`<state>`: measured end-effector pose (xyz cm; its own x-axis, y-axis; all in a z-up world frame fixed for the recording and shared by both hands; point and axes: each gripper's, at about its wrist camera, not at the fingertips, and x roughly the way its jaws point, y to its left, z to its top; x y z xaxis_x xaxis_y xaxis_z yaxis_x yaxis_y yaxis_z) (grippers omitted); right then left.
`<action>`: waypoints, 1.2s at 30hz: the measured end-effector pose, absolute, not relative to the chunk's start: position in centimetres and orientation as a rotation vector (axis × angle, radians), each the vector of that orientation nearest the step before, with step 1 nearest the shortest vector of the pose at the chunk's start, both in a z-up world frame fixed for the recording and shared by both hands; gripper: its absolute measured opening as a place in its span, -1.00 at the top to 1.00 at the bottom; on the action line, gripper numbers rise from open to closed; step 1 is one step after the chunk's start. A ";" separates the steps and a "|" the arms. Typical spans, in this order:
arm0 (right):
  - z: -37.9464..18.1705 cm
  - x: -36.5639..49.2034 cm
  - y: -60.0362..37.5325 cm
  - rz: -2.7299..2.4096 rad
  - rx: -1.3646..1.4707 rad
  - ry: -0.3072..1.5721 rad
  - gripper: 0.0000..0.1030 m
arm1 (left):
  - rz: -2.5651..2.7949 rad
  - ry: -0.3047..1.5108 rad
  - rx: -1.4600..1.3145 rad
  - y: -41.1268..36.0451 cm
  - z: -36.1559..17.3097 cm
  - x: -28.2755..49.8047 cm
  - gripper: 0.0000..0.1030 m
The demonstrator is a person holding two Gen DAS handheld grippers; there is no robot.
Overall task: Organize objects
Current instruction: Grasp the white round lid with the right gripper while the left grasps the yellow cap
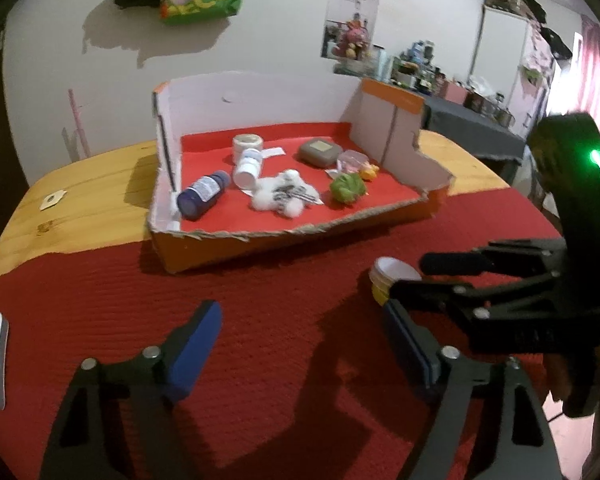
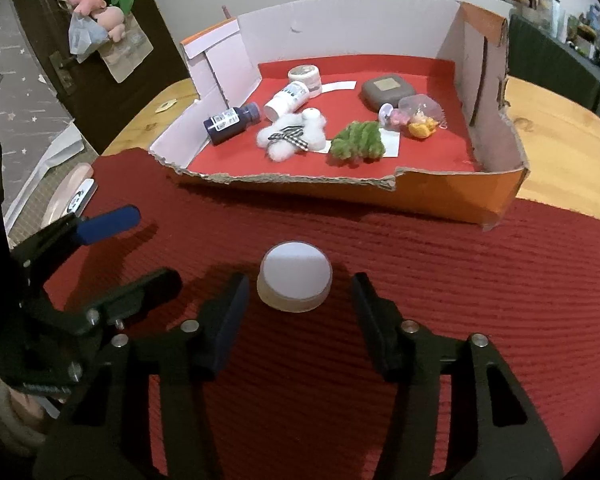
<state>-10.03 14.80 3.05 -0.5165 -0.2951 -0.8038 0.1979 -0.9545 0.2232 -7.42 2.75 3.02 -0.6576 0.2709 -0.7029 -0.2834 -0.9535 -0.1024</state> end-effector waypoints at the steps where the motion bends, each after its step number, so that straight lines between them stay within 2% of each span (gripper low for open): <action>1: 3.0 -10.1 14.8 -2.502 1.362 -0.158 0.08 | 2.597 0.033 -1.110 2.9 2.9 -7.4 -0.44; 4: 2.7 -10.4 14.8 -2.474 1.375 -0.174 0.27 | 2.573 0.048 -1.118 3.4 2.5 -7.4 -0.41; 21: 3.6 -10.0 17.7 -2.570 1.367 -0.204 0.28 | 2.468 0.150 -1.119 7.3 1.9 -8.2 -0.41; 22: 3.5 -10.0 17.9 -2.576 1.372 -0.206 0.28 | 2.468 0.162 -1.117 7.7 1.8 -8.3 -0.37; 24: 3.4 -10.0 18.2 -2.594 1.378 -0.197 0.28 | 2.465 0.181 -1.123 8.3 1.5 -8.8 -0.18; 26: 3.3 -10.0 18.3 -2.605 1.384 -0.186 0.28 | 2.450 0.187 -1.147 8.8 1.1 -9.4 0.12; 28: 3.1 -10.0 18.4 -2.612 1.388 -0.174 0.28 | 2.440 0.196 -1.168 9.2 0.7 -9.8 0.25; 32: 2.8 -10.0 18.4 -2.625 1.397 -0.147 0.28 | 2.447 0.206 -1.162 9.5 0.7 -10.2 0.36; 36: 2.6 -10.1 18.3 -2.635 1.396 -0.131 0.27 | 2.452 0.206 -1.170 9.6 0.8 -10.6 0.36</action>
